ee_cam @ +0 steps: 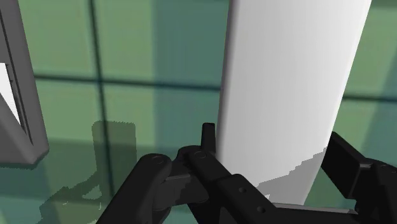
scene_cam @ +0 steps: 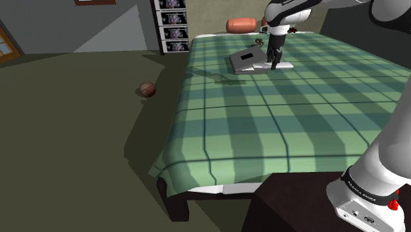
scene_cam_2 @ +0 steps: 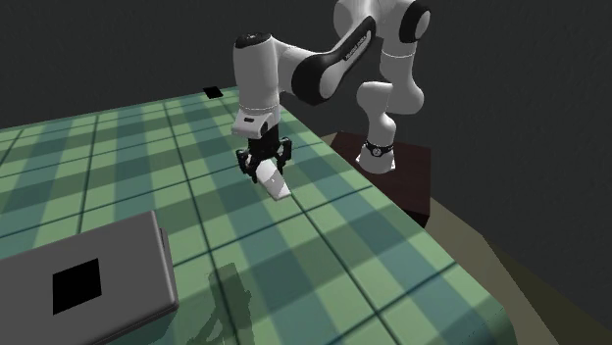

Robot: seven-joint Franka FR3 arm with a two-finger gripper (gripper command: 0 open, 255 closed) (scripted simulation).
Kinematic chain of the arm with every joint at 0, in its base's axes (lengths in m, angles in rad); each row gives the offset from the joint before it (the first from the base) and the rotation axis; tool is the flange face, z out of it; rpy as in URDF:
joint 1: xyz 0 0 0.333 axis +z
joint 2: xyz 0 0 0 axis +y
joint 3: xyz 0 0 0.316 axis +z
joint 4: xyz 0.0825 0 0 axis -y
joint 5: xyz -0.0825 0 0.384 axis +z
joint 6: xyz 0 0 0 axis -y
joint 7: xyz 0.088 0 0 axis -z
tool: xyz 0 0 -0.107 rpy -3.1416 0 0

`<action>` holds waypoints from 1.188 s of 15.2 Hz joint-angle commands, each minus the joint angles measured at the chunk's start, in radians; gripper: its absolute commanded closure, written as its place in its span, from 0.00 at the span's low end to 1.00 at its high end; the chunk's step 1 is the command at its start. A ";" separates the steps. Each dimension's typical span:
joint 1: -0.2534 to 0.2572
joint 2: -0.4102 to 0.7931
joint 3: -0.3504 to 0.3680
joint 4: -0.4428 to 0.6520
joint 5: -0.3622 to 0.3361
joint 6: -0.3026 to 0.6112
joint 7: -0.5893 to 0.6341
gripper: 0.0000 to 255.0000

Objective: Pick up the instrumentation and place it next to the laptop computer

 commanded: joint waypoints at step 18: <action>-0.309 0.556 0.023 0.768 0.197 -0.239 -0.193 1.00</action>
